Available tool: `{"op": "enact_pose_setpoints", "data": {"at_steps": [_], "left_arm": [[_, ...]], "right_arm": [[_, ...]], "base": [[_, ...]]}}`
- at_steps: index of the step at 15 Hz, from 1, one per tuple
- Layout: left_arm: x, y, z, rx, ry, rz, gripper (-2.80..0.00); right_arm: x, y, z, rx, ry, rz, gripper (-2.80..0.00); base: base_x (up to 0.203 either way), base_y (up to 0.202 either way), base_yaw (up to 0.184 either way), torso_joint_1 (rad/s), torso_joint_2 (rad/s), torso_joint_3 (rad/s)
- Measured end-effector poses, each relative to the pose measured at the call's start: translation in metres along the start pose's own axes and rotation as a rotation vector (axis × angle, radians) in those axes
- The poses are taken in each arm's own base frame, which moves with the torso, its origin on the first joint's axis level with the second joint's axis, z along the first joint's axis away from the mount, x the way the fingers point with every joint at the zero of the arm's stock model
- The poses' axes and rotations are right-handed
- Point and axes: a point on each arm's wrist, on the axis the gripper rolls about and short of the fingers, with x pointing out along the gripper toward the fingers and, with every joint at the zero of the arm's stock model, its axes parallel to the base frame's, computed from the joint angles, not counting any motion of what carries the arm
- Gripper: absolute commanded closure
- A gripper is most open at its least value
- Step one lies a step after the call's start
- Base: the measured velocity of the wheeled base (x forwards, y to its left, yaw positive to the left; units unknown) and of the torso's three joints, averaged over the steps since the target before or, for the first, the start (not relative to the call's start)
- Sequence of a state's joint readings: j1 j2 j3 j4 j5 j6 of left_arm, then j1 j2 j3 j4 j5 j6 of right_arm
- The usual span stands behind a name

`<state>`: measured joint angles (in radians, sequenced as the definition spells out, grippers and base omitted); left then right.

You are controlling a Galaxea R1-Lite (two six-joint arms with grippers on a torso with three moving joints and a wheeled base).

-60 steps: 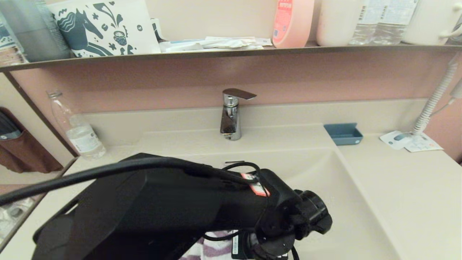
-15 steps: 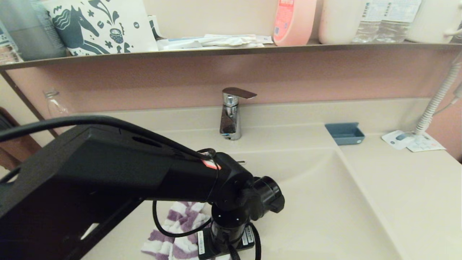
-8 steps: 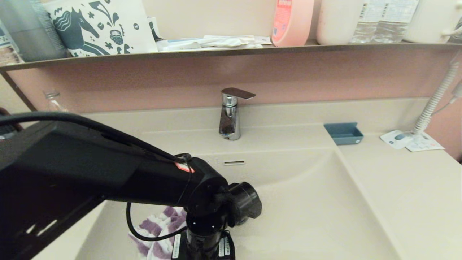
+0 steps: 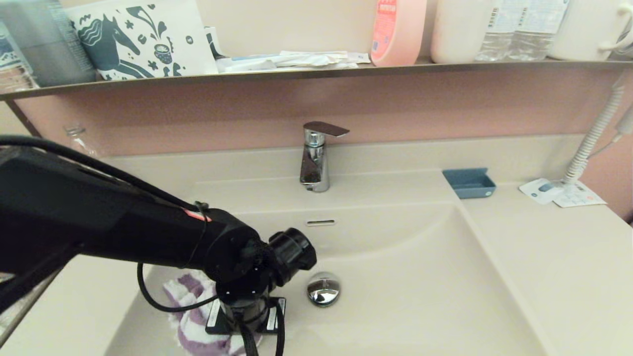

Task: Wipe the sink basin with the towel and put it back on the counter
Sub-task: Wipe the sink

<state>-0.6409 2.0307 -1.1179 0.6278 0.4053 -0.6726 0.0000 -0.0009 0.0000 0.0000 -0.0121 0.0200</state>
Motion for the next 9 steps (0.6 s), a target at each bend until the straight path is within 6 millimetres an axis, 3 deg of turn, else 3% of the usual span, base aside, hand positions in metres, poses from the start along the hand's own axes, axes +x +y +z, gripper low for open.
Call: {"op": "enact_pose_setpoints", "data": {"at_steps": [5, 9], "left_arm": [[0.004, 0.007, 0.014, 0.031, -0.060, -0.030, 0.00], [0.005, 0.000, 0.024, -0.015, -0.157, -0.064, 0.00]], "right_arm": [[0.000, 0.000, 0.000, 0.000, 0.000, 0.000, 0.00], [0.000, 0.000, 0.000, 0.000, 0.000, 0.000, 0.00]], "base": [[0.000, 0.000, 0.000, 0.001, 0.01, 0.000], [0.000, 0.000, 0.000, 0.000, 0.00, 0.000]]}}
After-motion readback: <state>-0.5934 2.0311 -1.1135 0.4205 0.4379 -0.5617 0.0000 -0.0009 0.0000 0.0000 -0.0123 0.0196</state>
